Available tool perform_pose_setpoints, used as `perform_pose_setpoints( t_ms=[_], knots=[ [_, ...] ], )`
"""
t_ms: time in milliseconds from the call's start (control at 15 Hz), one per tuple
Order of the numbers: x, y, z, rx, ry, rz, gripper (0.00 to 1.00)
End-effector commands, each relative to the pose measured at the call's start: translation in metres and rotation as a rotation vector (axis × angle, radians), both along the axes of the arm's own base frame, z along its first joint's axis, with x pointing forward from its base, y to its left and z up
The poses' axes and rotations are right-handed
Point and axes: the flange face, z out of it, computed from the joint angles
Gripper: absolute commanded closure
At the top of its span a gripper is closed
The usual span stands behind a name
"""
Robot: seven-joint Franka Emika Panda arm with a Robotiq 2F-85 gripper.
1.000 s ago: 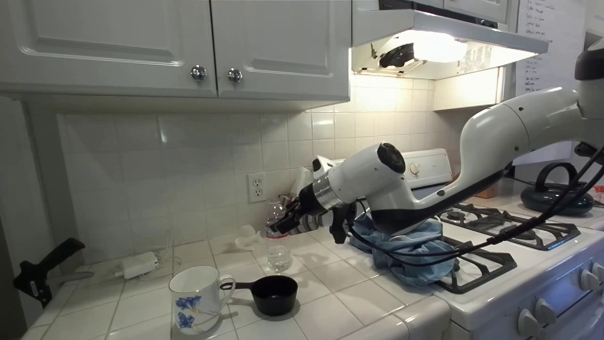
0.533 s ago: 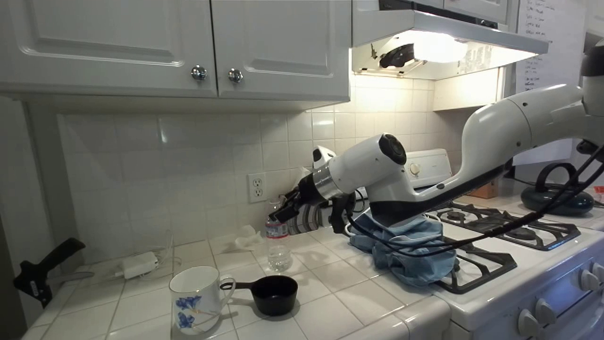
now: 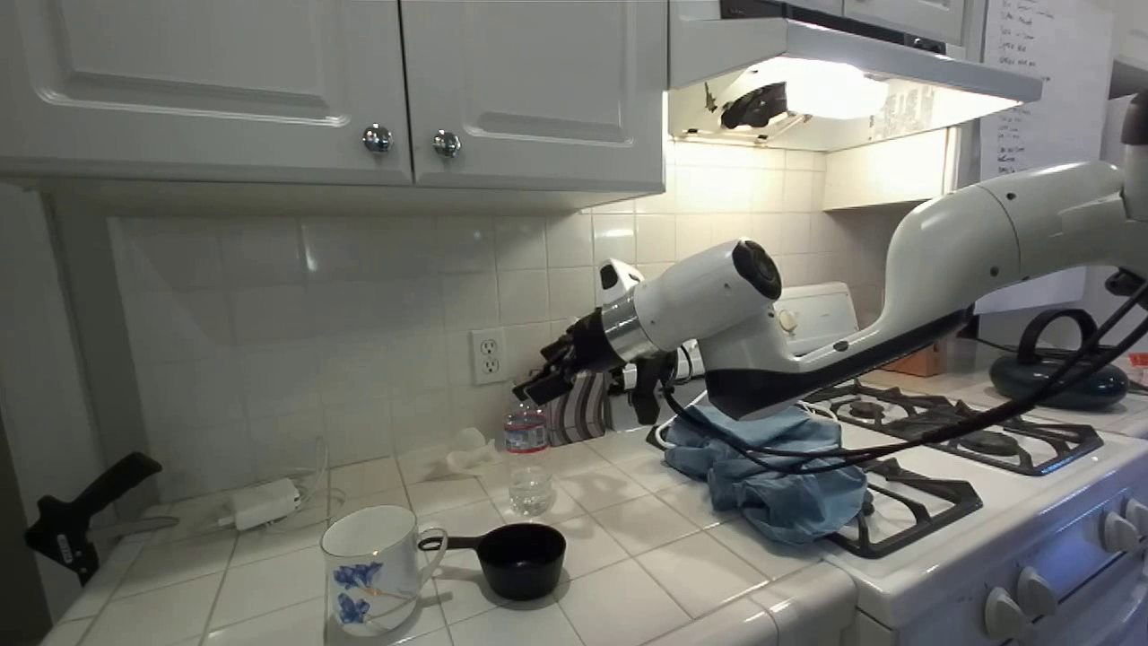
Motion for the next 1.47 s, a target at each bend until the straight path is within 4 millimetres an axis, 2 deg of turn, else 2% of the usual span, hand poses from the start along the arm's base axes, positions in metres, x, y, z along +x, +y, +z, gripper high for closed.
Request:
perform_pose_setpoints(
  t_ms=[0, 200, 667, 733, 1000, 1067, 1267, 1400],
  knots=[
    [-0.005, 0.001, -0.008, 0.021, -0.013, 0.057, 0.00],
    [-0.008, -0.002, -0.010, 0.028, -0.034, 0.088, 0.00],
    [-0.013, -0.026, -0.026, 0.082, -0.118, 0.188, 0.00],
    [-0.011, -0.033, -0.020, 0.096, -0.118, 0.208, 0.00],
    [-0.008, -0.047, -0.016, 0.157, -0.162, 0.261, 0.00],
    [-0.016, -0.043, -0.017, 0.126, -0.145, 0.240, 0.00],
    [-0.012, -0.049, -0.015, 0.138, -0.161, 0.249, 0.00],
    [-0.008, -0.044, -0.021, 0.145, -0.129, 0.263, 0.00]
  ],
)
